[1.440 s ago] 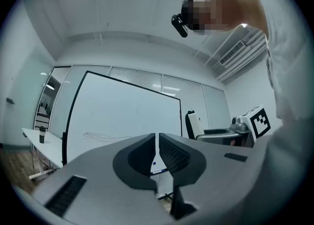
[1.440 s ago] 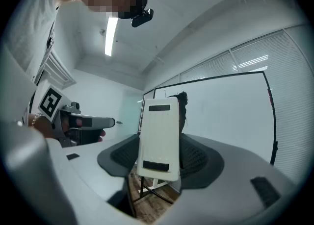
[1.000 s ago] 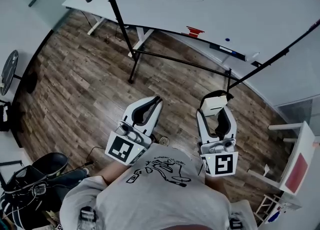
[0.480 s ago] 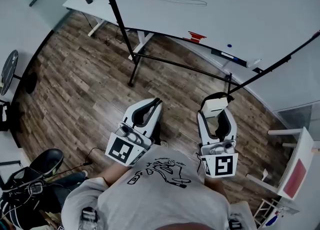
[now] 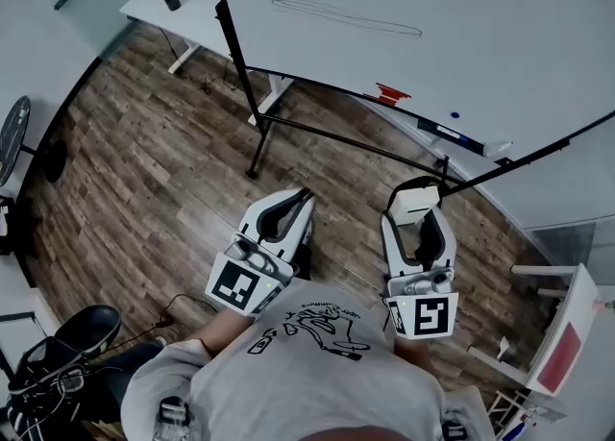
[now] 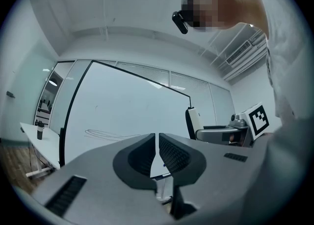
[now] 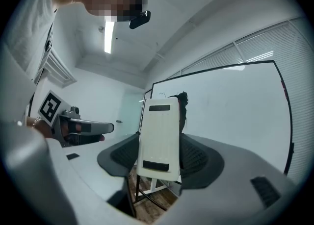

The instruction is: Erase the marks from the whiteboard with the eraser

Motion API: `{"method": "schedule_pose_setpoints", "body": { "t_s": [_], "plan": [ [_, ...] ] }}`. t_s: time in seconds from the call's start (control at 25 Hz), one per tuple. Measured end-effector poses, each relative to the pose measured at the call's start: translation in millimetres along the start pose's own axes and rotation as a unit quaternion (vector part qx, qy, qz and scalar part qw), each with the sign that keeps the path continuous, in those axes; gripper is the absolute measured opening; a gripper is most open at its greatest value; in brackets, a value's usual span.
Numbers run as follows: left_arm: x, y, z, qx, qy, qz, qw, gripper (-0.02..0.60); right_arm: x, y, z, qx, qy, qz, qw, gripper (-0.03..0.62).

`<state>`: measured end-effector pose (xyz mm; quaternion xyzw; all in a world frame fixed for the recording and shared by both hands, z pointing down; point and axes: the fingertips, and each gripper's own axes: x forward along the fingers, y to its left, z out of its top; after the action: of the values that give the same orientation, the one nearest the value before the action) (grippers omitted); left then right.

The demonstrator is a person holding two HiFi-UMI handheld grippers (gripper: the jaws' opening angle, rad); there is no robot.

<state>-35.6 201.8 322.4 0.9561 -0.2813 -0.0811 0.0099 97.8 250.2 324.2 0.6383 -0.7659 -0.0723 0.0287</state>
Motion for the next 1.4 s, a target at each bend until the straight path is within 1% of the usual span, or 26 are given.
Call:
{"method": "schedule_pose_setpoints", "body": {
  "t_s": [0.32, 0.52, 0.72, 0.8, 0.88, 1.0, 1.08, 1.16, 1.4],
  "plan": [
    [42.2, 71.4, 18.2, 0.012, -0.016, -0.003, 0.9998, 0.038, 89.3, -8.4, -0.1, -0.005, 0.003, 0.010, 1.000, 0.262],
    [64.7, 116.5, 14.6, 0.008, -0.004, 0.004, 1.0000, 0.038, 139.1, -12.8, 0.0, -0.007, 0.002, 0.013, 1.000, 0.262],
    [92.3, 150.4, 15.6, 0.008, -0.009, -0.004, 0.9999, 0.038, 180.1, -23.7, -5.3, -0.004, 0.006, 0.008, 1.000, 0.262],
    [101.7, 161.7, 12.6, 0.006, 0.000, -0.006, 1.0000, 0.038, 194.9, -27.8, -6.9, -0.005, 0.008, 0.007, 1.000, 0.261],
    [109.5, 171.9, 9.0, 0.006, 0.007, -0.008, 0.9999, 0.037, 207.9, -30.8, -7.3, -0.006, 0.008, 0.006, 1.000, 0.262],
    [121.5, 183.2, 10.1, 0.011, 0.001, -0.013, 0.9998, 0.035, 221.5, -35.5, -7.9, -0.008, 0.005, 0.002, 1.000, 0.262],
    [129.5, 187.4, 9.2, 0.011, 0.006, -0.016, 0.9998, 0.035, 227.7, -40.5, -10.3, -0.008, 0.005, -0.001, 1.000, 0.262],
    [136.0, 189.4, 4.8, 0.007, 0.017, -0.020, 0.9996, 0.034, 232.1, -46.4, -12.8, -0.008, 0.006, -0.006, 1.000, 0.261],
    [156.6, 186.9, -0.1, 0.007, 0.029, -0.033, 0.9990, 0.033, 237.0, -66.6, -19.6, -0.004, 0.009, -0.017, 1.000, 0.261]
  ]
}}
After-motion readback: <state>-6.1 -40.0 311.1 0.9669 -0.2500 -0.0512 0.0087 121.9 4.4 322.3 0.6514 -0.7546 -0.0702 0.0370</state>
